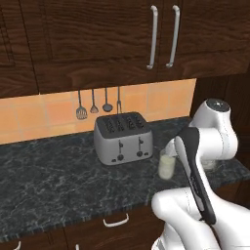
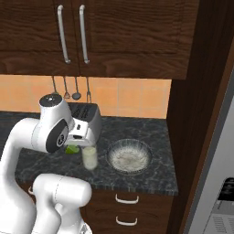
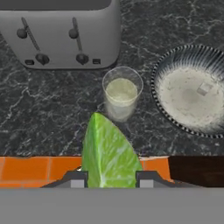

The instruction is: Grab a lemon wedge from the fridge and one ice cube from the ice bowl, and put them in the glass of lemonade.

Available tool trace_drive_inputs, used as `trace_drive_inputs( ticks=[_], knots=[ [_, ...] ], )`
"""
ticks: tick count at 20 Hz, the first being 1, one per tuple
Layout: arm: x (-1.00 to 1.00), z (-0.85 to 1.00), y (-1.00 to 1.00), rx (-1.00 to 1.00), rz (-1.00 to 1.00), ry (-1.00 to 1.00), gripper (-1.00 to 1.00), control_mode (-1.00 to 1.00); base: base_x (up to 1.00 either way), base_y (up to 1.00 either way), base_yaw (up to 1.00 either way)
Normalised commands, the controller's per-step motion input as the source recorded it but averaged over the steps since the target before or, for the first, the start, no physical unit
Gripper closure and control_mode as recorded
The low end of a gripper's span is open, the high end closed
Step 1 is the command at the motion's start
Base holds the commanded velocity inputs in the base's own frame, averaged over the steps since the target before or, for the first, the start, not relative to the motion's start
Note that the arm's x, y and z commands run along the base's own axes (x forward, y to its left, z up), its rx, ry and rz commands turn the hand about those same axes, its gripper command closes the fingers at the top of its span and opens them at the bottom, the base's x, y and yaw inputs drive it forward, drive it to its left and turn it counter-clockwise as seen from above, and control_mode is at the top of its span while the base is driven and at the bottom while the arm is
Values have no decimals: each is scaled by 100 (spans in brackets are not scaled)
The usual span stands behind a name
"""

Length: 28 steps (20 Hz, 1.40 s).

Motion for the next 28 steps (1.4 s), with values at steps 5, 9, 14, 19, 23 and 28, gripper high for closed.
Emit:
trace_drive_inputs(
  ticks=[5,9,14,19,23,28],
  knots=[
    [48,-4,0,-2,0,0,100,-100,0,0,0],
    [35,-1,0,0,0,0,100,-100,0,0,0],
    [33,0,0,0,0,0,100,-100,0,0,0],
    [38,-16,0,-1,0,0,100,-100,0,0,0],
    [30,-29,0,-4,0,0,100,-100,0,0,0],
    [6,-9,0,0,0,0,100,-100,0,0,0]
  ],
)
